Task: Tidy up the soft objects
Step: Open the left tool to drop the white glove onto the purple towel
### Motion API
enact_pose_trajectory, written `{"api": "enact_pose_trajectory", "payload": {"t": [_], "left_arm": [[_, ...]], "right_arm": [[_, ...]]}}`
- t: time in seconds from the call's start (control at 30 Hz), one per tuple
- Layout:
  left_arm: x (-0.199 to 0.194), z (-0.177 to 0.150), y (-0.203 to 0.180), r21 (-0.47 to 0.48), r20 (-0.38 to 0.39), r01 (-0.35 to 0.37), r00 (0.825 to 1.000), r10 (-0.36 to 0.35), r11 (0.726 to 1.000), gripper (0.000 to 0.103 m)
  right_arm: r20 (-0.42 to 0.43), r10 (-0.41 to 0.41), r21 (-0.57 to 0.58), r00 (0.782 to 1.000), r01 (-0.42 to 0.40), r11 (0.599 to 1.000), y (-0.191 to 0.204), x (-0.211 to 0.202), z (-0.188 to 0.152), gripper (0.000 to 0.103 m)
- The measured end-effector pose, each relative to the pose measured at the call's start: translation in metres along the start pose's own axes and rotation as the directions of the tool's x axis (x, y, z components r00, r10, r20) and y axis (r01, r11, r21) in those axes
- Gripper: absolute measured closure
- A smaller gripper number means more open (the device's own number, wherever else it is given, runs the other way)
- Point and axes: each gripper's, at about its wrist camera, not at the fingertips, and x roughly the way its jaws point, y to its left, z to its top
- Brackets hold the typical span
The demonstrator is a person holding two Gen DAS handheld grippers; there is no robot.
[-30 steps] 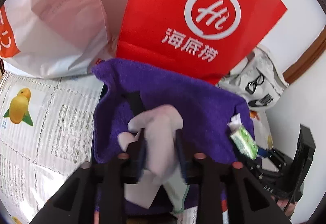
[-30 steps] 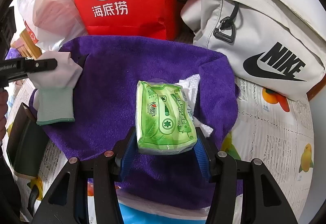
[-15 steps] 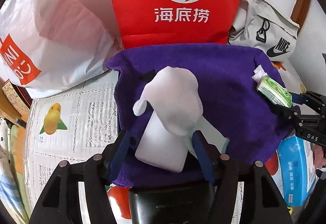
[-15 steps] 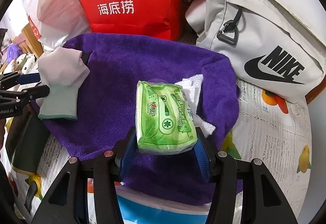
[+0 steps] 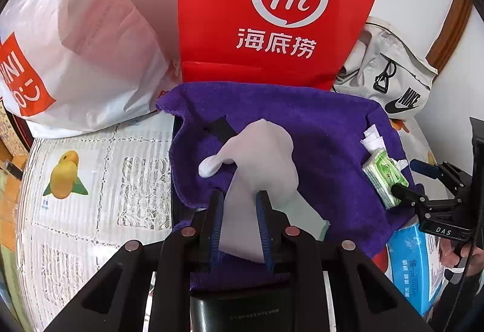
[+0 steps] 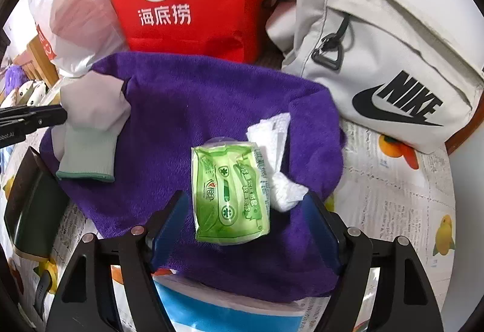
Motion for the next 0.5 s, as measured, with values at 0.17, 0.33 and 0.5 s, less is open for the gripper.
{"api": "enact_pose_trajectory", "payload": {"t": [0.17,0.33,0.5], "left_arm": [[-0.012,-0.009,0.005,-0.021,0.007,-0.017,1.000,0.017,1.000,0.063],[-0.035,-0.023,0.011,-0.036,0.029,-0.012,0.999,0.013,0.999,0.055],[-0.059,-0.046,0.018,-0.081,0.036,-0.001,0.999,0.004,0.997,0.054]], "right_arm": [[0.039,0.001,0.030,0.999,-0.002,1.000,-0.006,-0.017,-0.004,0.026],[0.106,0.028,0.071,0.994,-0.036,0.997,-0.001,-0.047,-0.016,0.026],[0.142,0.047,0.076,0.989,-0.058,0.995,0.015,-0.086,-0.047,0.026]]}}
